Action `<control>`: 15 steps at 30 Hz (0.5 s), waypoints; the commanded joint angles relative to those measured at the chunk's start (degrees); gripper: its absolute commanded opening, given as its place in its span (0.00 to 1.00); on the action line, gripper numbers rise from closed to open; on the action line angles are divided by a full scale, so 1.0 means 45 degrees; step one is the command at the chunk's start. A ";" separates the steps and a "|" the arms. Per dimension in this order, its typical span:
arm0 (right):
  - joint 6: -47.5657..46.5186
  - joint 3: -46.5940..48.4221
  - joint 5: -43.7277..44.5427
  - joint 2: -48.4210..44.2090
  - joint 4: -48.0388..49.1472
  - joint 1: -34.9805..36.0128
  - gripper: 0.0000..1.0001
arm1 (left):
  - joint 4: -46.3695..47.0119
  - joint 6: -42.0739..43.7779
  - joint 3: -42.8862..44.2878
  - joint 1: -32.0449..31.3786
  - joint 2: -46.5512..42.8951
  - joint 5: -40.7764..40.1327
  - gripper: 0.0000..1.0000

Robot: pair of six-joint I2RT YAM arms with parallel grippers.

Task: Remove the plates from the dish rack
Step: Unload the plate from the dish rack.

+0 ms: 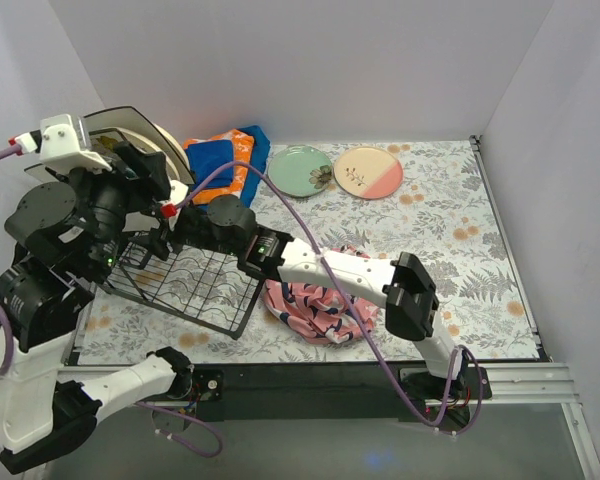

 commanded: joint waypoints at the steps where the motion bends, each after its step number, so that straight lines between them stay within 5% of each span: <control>1: -0.1461 0.1565 0.1204 0.0936 0.0232 0.0036 0.63 | 0.0056 -0.0126 0.0568 0.0062 -0.0439 0.0330 0.66; 11: -0.2886 0.2524 0.1051 0.1562 0.0486 0.0056 0.66 | 0.0916 -0.0027 0.2014 0.0043 -0.0731 0.0506 0.66; 15: -0.3141 0.2622 0.0757 0.1328 0.0525 0.0056 0.66 | 0.1851 -0.0145 0.0731 0.0043 -0.1744 0.0720 0.66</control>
